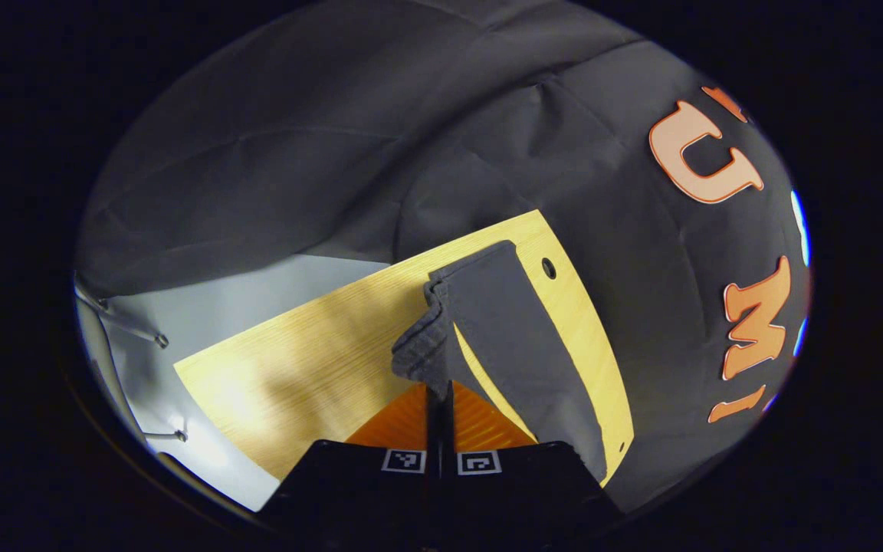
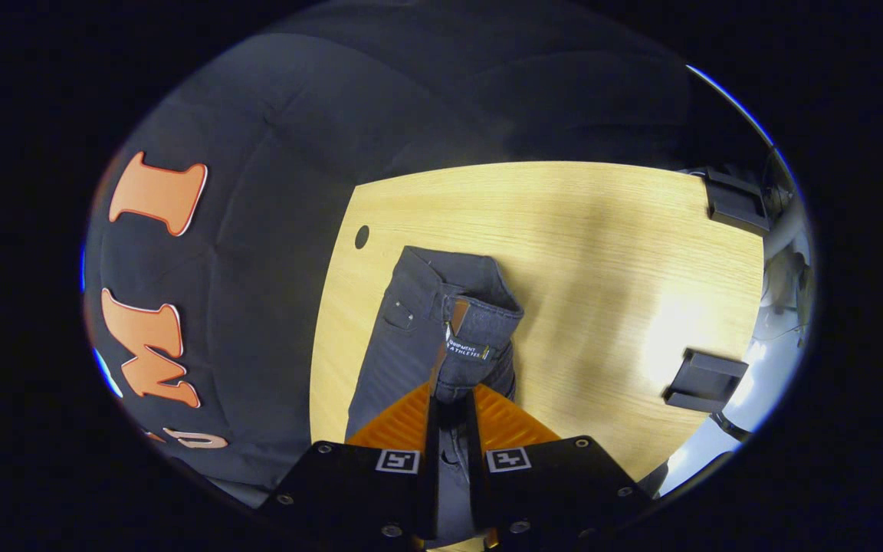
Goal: Grasp the waist and the cuffs of the jeans and fold them to make the two legs overlap; first hold the waist and fold one-third of the jeans toward the cuffs, then hold the cuffs and fold the remaining one-third in the same direction to finish folding.
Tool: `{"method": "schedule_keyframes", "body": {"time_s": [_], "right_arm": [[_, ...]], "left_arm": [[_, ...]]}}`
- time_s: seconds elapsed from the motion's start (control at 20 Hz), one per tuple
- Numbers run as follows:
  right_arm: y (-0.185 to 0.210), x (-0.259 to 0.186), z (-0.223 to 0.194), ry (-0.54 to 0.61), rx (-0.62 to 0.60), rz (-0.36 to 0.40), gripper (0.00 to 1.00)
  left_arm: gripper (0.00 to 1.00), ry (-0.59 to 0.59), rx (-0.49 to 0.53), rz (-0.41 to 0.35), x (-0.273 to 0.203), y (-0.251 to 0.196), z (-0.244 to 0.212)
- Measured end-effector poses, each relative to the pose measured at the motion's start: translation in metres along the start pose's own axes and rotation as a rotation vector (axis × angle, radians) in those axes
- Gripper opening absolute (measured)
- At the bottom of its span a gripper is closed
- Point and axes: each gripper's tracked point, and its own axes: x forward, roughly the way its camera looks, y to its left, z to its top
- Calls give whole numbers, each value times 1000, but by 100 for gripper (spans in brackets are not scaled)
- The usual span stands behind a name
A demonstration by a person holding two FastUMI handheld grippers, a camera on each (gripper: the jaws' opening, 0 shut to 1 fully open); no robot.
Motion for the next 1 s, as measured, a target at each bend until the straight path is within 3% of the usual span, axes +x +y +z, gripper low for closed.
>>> {"method": "schedule_keyframes", "body": {"time_s": [0.15,0.35,0.5,0.75,0.9,1.0], "right_arm": [[17,-2,2,-11,24,2,18],[38,-5,0,-17,8,-18,17],[60,-8,-5,-18,1,-27,18],[86,-1,1,-32,-9,-45,18],[101,13,6,5,-23,-28,18],[107,30,10,39,-9,-36,18]], "left_arm": [[1,-18,-24,-16,10,-18,22],[1,36,63,-9,24,-35,31],[1,51,61,-28,41,-63,44],[1,90,193,-56,78,-105,56],[1,91,243,-20,99,-113,62],[1,69,209,7,112,-118,72]]}}
